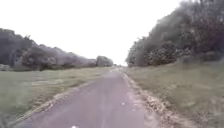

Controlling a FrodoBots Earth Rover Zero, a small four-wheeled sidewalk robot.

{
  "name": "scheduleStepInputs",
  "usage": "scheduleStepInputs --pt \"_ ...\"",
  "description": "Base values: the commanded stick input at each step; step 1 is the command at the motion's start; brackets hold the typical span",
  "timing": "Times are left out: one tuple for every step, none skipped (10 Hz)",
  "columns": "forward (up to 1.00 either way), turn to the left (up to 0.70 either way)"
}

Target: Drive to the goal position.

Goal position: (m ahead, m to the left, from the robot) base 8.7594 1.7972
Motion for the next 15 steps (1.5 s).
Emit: scheduleStepInputs --pt "1.0 0.0" --pt "1.0 0.0" --pt "1.0 0.0" --pt "1.0 0.0" --pt "1.0 0.0" --pt "1.0 0.0" --pt "1.0 0.0" --pt "1.0 0.0" --pt "1.0 0.0" --pt "1.0 0.0" --pt "1.0 0.0" --pt "1.0 0.0" --pt "1.0 0.0" --pt "1.0 0.0" --pt "1.0 0.0"
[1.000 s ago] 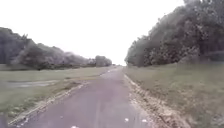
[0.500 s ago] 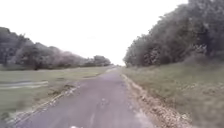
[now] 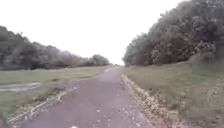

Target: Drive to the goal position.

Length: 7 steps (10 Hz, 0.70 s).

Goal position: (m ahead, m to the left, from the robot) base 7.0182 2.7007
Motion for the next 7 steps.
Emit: scheduleStepInputs --pt "1.0 0.0" --pt "1.0 0.0" --pt "1.0 0.0" --pt "1.0 0.0" --pt "1.0 0.0" --pt "1.0 0.0" --pt "1.0 0.0"
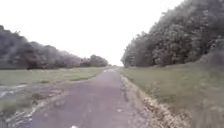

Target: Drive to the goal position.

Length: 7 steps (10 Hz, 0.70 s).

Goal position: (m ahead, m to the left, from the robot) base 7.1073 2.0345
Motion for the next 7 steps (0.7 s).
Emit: scheduleStepInputs --pt "1.0 0.0" --pt "1.0 0.0" --pt "1.0 0.0" --pt "1.0 0.0" --pt "1.0 0.0" --pt "1.0 0.0" --pt "1.0 0.0"
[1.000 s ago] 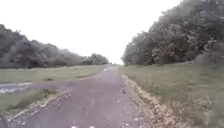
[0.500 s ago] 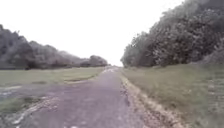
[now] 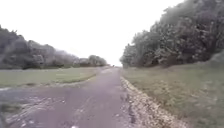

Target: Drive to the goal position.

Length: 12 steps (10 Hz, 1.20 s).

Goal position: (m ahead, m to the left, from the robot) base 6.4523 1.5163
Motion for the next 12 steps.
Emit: scheduleStepInputs --pt "1.0 0.0" --pt "1.0 0.0" --pt "1.0 0.0" --pt "1.0 0.0" --pt "1.0 0.0" --pt "1.0 0.0" --pt "0.0 0.27" --pt "0.0 0.45" --pt "0.0 0.45" --pt "0.0 0.45" --pt "0.0 0.45" --pt "0.0 0.45"
